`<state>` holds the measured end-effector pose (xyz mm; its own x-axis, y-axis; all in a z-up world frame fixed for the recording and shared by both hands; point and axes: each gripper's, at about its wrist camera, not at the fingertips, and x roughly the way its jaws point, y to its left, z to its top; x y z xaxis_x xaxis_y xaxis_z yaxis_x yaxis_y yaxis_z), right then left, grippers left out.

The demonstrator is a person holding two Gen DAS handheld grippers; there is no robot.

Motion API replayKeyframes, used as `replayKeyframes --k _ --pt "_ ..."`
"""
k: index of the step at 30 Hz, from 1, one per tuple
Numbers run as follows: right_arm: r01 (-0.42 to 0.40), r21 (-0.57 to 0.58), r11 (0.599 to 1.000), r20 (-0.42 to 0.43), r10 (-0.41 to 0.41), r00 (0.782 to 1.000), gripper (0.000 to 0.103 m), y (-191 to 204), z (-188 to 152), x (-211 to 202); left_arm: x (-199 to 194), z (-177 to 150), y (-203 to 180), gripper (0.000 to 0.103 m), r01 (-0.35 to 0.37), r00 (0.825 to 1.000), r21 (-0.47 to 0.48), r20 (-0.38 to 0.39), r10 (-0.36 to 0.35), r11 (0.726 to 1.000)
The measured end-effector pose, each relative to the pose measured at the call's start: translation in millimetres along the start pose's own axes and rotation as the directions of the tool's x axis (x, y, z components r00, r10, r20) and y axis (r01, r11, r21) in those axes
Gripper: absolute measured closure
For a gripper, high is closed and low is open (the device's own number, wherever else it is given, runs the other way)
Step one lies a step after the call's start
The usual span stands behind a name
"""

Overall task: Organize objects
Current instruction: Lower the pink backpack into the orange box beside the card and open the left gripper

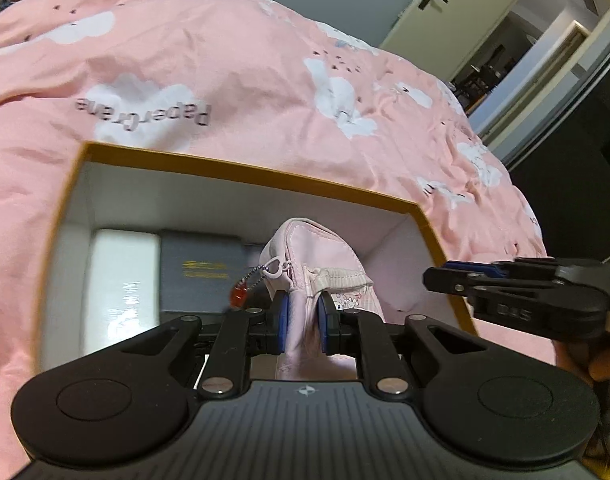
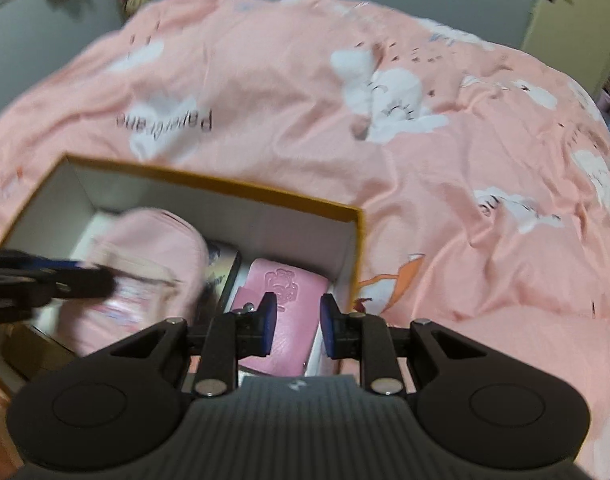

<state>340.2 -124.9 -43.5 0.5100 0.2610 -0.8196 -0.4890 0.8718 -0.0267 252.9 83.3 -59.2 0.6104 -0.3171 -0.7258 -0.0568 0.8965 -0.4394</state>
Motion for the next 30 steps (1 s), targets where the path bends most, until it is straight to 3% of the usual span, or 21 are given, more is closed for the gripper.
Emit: replayKeyframes --k 3,8,12,23,30 --pt "0.014 0.032 0.999 0.046 -0.015 0.999 0.075 -11 -9 -15 14 1 -16 0.086 0.005 1.000 0.028 -0.013 -0.005 1.000" --pt "0.002 0.048 0.999 0.053 -0.004 0.999 0.071 -23 -19 -15 46 3 -36 0.086 -0.010 0.999 0.079 -0.044 0.013 0.997" --pt "-0.016 0.043 0.999 0.041 0.014 0.999 0.065 -27 -23 -6 68 6 -40 0.086 -0.026 0.997 0.055 -0.077 0.030 0.998" --pt "-0.023 0.017 1.000 -0.009 0.023 1.000 0.059 -27 -29 18 94 7 -45 0.086 -0.094 0.988 -0.023 -0.123 0.090 0.995" --pt "-0.021 0.011 1.000 -0.025 0.022 0.999 0.058 -25 -33 22 107 10 -46 0.076 -0.146 0.975 -0.020 -0.171 0.141 0.989"
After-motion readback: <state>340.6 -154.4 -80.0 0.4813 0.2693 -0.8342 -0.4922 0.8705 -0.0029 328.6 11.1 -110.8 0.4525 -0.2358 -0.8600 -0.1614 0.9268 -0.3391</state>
